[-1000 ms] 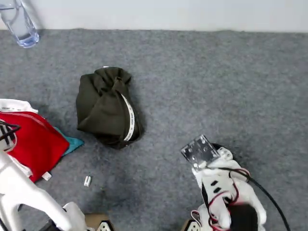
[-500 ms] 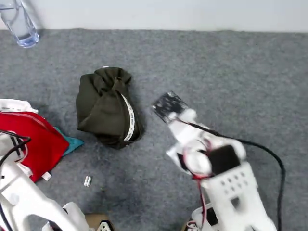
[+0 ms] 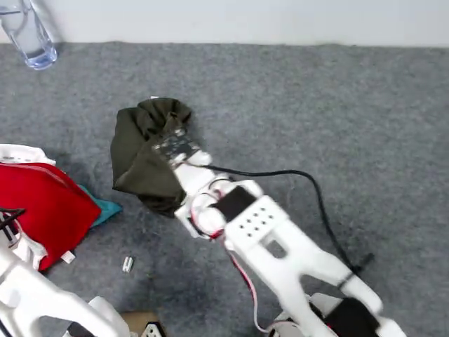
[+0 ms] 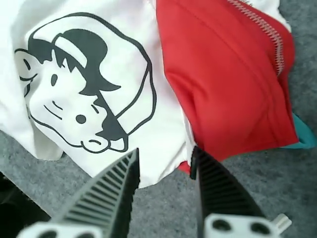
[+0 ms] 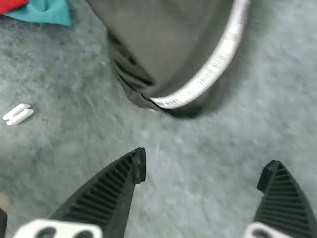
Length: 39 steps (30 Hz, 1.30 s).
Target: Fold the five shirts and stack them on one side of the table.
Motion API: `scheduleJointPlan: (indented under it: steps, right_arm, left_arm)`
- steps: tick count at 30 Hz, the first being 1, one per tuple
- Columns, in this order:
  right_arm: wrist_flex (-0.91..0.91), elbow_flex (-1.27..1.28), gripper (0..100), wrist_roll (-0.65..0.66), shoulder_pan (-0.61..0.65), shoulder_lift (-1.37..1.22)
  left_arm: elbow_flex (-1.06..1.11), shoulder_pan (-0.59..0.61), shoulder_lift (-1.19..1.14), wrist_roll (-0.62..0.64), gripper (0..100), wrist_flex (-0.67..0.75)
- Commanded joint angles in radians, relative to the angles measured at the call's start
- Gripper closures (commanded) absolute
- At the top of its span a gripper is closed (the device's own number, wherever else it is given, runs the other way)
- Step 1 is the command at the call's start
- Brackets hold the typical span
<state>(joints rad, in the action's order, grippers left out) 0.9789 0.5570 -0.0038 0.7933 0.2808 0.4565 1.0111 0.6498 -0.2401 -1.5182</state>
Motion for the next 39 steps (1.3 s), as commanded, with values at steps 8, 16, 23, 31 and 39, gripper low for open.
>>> scheduleJointPlan:
  steps: [8, 16, 23, 31, 39]
  right_arm:
    - [-0.102, -0.204, 62.3, -0.063, 0.018, -0.288]
    - [-0.104, -0.292, 64.1, -0.061, 0.024, -0.464]
    - [-0.097, -0.331, 96.2, 0.077, -0.012, -0.526]
    - [0.015, -0.338, 98.8, 0.170, -0.173, -0.303]
    - [0.131, -0.338, 98.8, 0.256, -0.254, 0.142]
  left_arm:
    - [0.101, 0.000, 0.023, -0.008, 84, 0.117]
    - [0.101, 0.002, 0.023, -0.008, 84, 0.120]
    - [0.101, 0.000, 0.023, -0.008, 84, 0.120]
    - [0.096, 0.000, 0.023, -0.008, 84, 0.121]
    - [0.085, -0.011, 0.023, -0.008, 84, 0.118]
